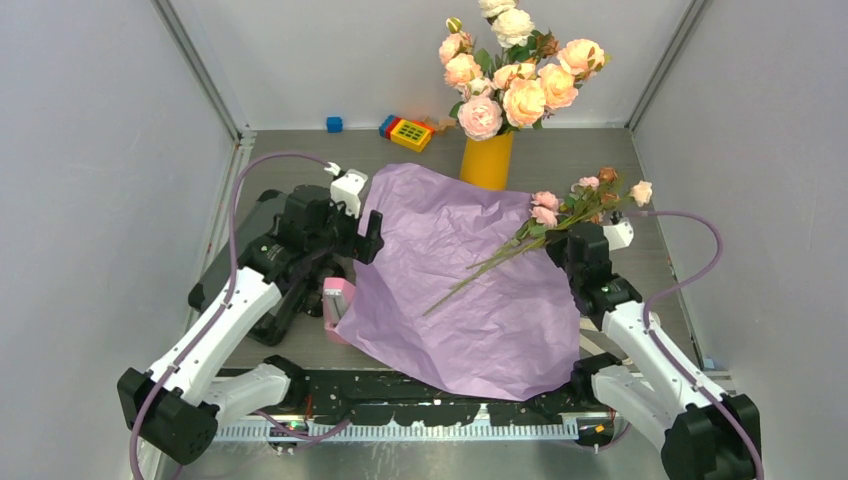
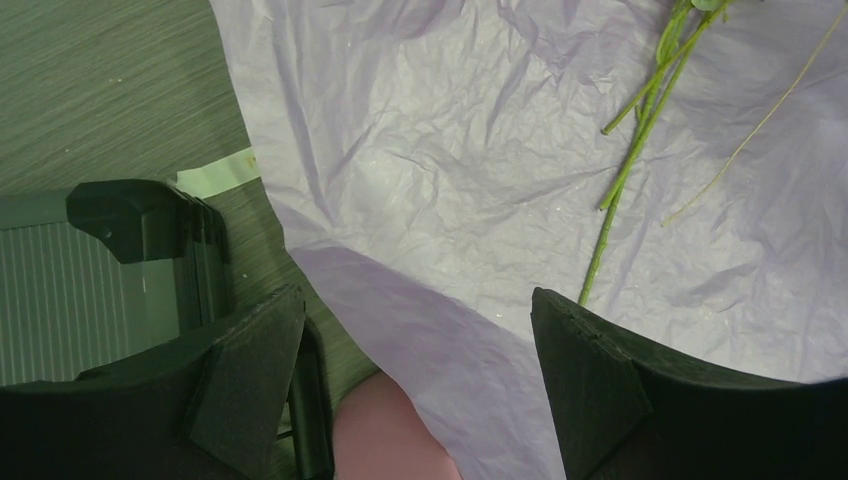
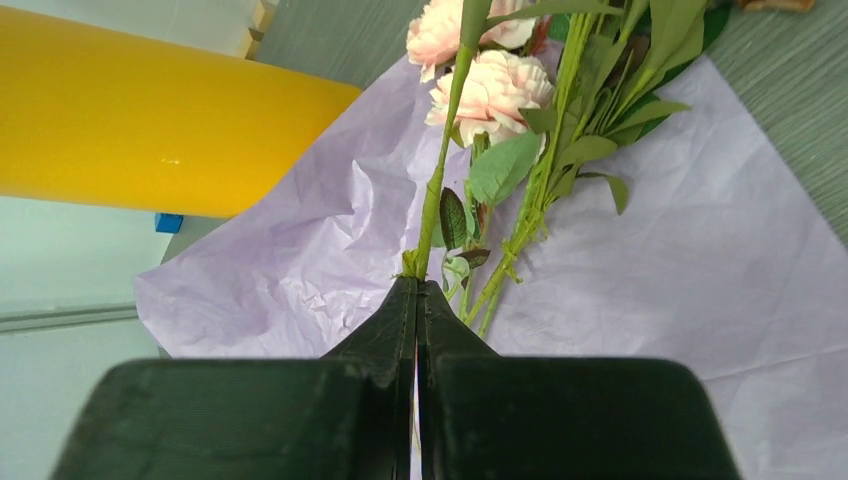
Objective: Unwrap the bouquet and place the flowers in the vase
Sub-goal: Pick up the fake flower from the wrapping paper.
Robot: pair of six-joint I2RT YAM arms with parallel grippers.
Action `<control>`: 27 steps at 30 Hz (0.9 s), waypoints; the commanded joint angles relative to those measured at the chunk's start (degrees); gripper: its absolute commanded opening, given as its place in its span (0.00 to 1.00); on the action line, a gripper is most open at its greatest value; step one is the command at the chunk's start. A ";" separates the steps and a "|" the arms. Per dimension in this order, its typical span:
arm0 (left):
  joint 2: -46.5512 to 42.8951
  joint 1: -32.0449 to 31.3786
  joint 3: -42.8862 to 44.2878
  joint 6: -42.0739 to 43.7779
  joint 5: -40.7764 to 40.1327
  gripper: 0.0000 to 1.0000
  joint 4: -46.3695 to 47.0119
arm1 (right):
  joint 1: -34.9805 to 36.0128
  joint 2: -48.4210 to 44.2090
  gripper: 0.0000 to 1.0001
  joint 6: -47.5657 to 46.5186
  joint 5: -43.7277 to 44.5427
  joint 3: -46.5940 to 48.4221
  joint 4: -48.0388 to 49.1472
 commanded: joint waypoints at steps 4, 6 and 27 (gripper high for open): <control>-1.10 0.09 -0.43 1.13 -2.56 0.87 2.15 | -0.02 -10.39 0.00 -17.39 2.22 1.87 5.78; -0.80 0.10 -0.42 1.11 -1.91 0.88 2.26 | -0.02 -12.76 0.00 -23.03 0.94 3.16 8.80; 0.94 0.13 -0.06 1.05 -1.82 0.89 1.87 | 1.41 -8.32 0.00 -56.80 -12.42 28.08 23.27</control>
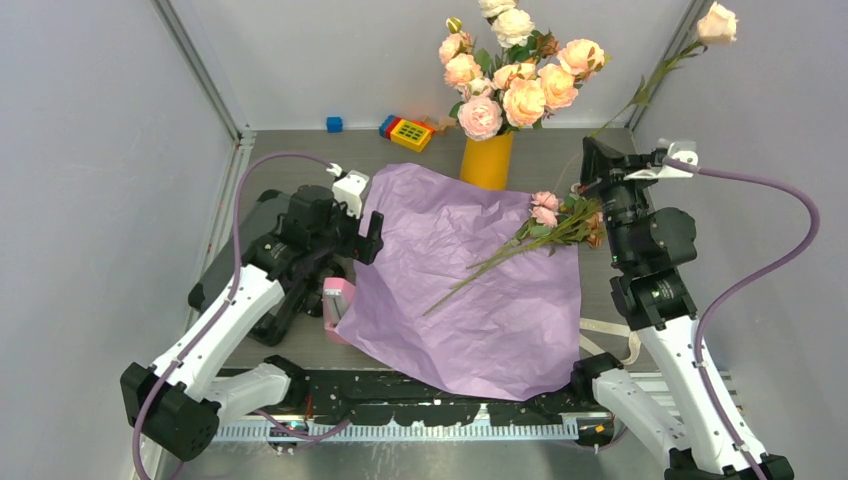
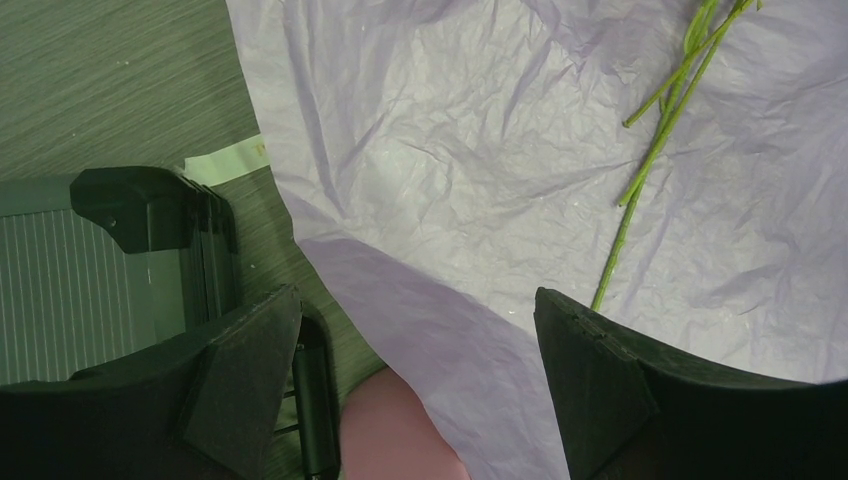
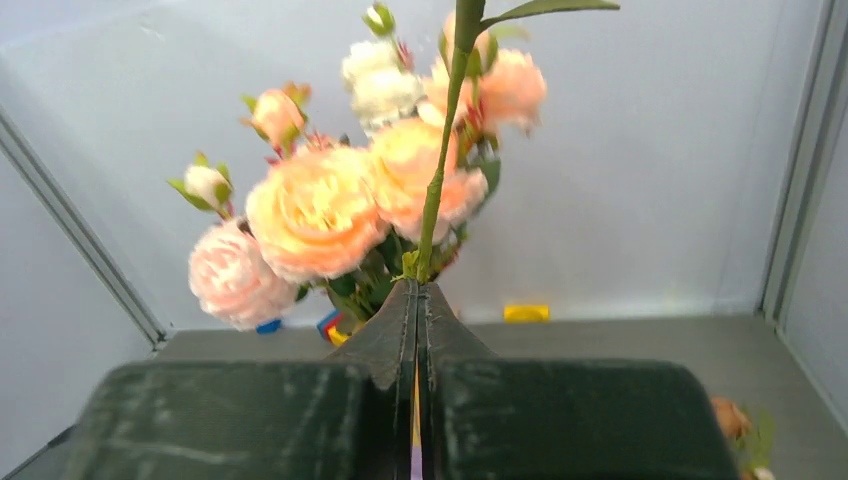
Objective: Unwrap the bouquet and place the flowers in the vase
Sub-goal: Pick up the fake flower from the wrapping paper.
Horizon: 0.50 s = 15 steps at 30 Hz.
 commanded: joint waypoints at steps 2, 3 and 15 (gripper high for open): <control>-0.13 0.17 0.30 0.87 0.15 0.89 1.94 | 0.75 2.55 0.00 -7.30 -5.37 6.40 12.57; 0.01 0.14 0.37 0.87 0.07 0.89 1.94 | 0.98 3.96 0.00 -7.77 -6.13 6.83 13.67; 0.93 0.44 0.72 0.78 -0.12 0.91 1.59 | 11.41 17.51 0.00 -24.25 -8.39 14.91 26.25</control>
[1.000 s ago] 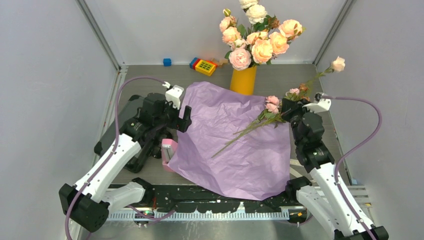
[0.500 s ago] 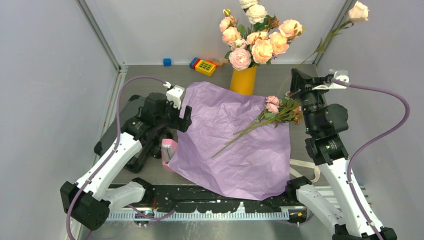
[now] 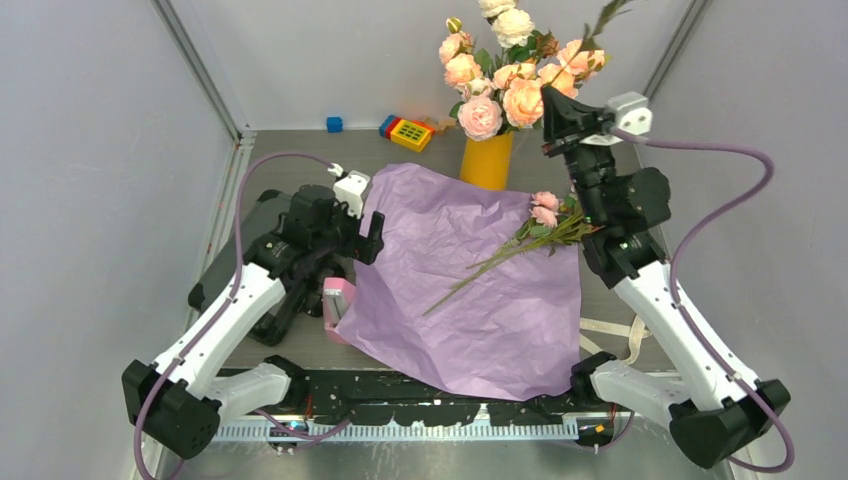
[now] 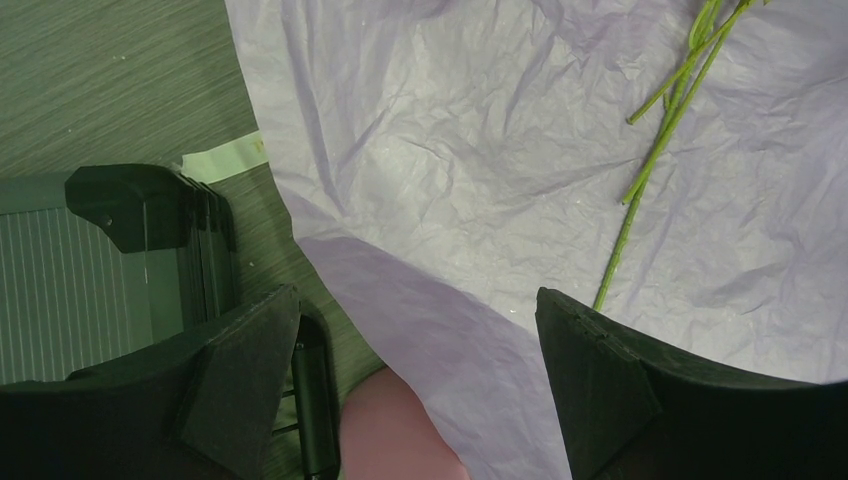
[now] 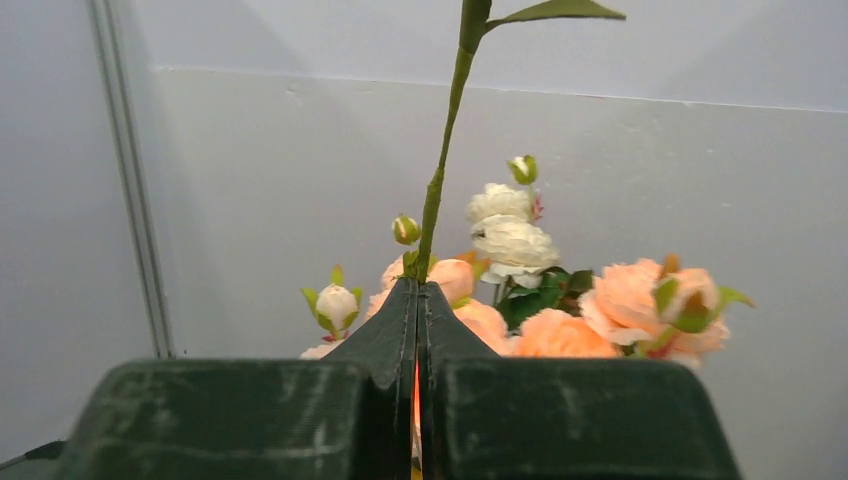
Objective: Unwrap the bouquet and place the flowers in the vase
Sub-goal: Pick up the fake flower from the wrapping paper, then insert the fake flower into the vase.
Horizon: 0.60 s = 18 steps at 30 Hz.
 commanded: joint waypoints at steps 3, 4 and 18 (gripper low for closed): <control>0.75 0.55 0.80 0.78 0.08 0.91 1.52 | 6.46 5.69 0.00 -12.12 -0.38 3.88 9.30; 0.92 0.55 0.80 0.78 0.11 0.91 1.53 | 6.96 6.38 0.00 -13.32 -0.31 4.29 10.12; 1.77 0.72 0.95 0.69 0.41 0.91 1.43 | 12.09 14.19 0.00 -23.30 0.42 4.82 18.36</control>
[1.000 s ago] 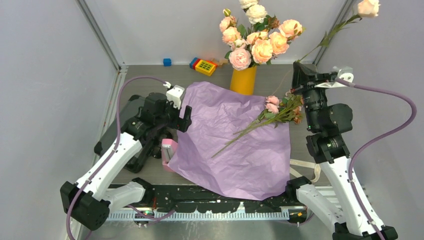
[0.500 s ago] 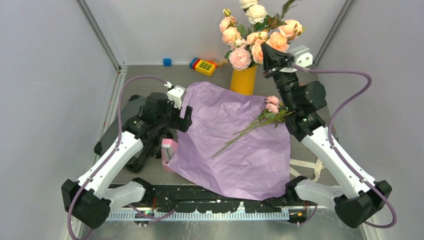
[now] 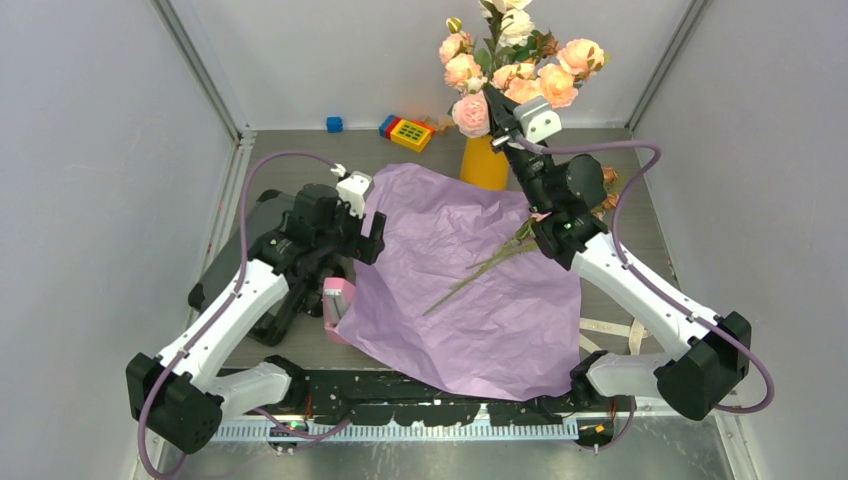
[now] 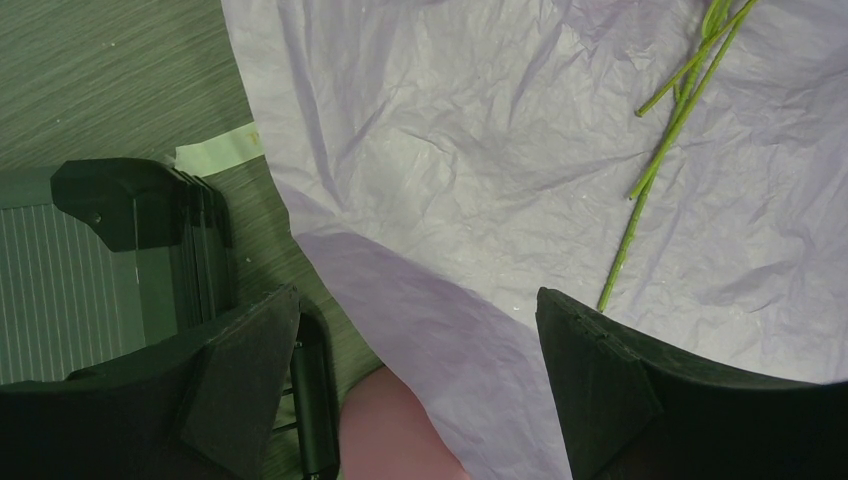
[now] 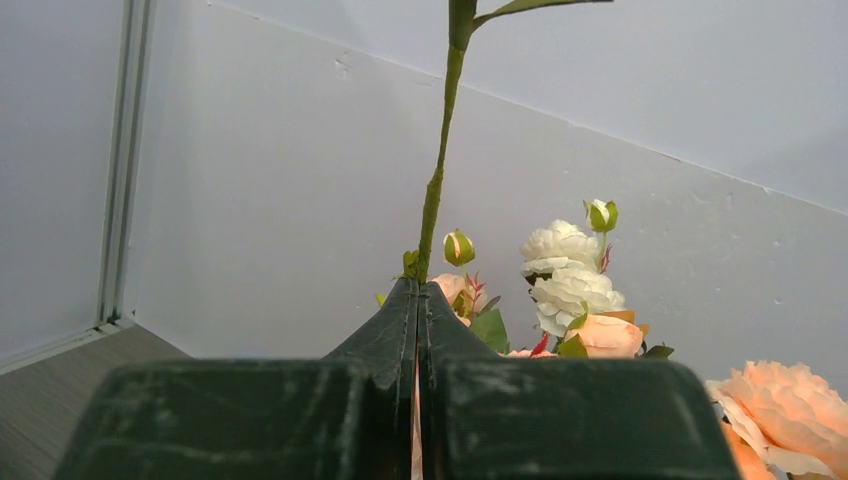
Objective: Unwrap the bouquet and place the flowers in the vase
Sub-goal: Insert the fake flower into the vase.
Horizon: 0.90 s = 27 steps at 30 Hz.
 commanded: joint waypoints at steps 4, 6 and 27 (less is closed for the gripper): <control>0.38 0.40 0.98 0.76 0.43 0.91 1.45 | 1.34 -0.02 0.00 -7.24 -0.10 3.19 6.15; 0.49 0.40 1.01 0.76 0.43 0.91 1.46 | 1.45 0.08 0.00 -8.30 -0.33 3.42 6.21; 2.00 0.57 1.02 0.89 0.47 0.91 1.29 | 1.73 4.31 0.00 -10.66 0.90 0.11 12.40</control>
